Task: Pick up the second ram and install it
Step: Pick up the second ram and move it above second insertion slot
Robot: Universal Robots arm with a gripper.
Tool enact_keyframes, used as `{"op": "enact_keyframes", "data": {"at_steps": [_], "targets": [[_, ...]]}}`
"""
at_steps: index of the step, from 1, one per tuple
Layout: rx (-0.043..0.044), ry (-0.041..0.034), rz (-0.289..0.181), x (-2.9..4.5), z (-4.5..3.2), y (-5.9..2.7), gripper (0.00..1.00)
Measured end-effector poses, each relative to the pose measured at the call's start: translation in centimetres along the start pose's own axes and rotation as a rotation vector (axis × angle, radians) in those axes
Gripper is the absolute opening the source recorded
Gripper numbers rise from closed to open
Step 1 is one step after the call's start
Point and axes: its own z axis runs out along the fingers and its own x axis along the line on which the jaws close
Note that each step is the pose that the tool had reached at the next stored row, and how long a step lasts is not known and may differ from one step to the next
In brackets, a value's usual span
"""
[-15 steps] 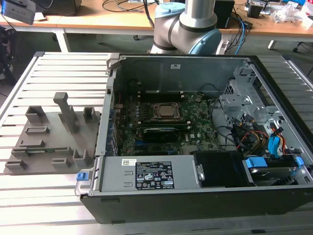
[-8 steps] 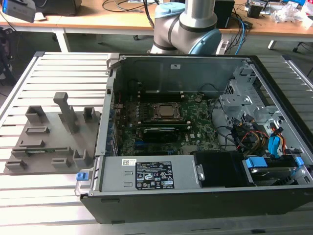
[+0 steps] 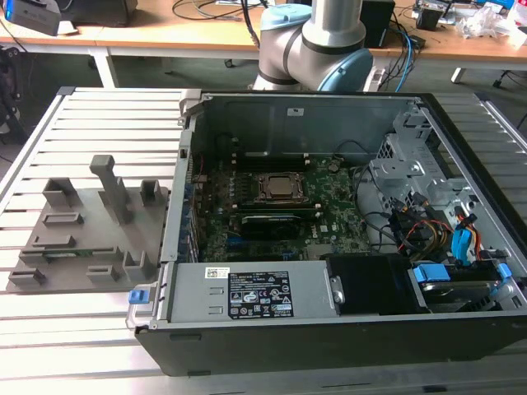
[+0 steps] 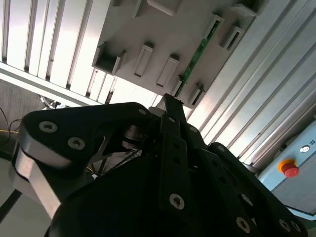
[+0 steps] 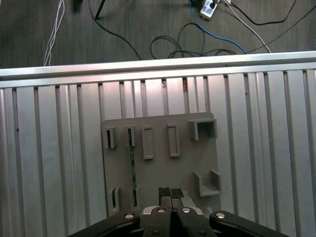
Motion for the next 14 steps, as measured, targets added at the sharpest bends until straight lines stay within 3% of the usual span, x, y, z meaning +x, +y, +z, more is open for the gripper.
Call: {"op": "enact_keyframes", "data": {"at_steps": [6, 8, 9, 11, 13, 14], "targets": [[-0.0001, 0.0000, 0.000, 0.00, 0.00, 0.00, 0.11], [-0.0001, 0.0000, 0.000, 0.00, 0.00, 0.00, 0.17], [-0.0001, 0.0000, 0.000, 0.00, 0.00, 0.00, 0.30], [0.0001, -0.0001, 0.000, 0.00, 0.05, -0.01, 0.30], [0.0001, -0.0001, 0.000, 0.03, 1.17, -0.04, 0.30], [-0.0001, 0.0000, 0.000, 0.03, 1.30, -0.04, 0.30]]}}
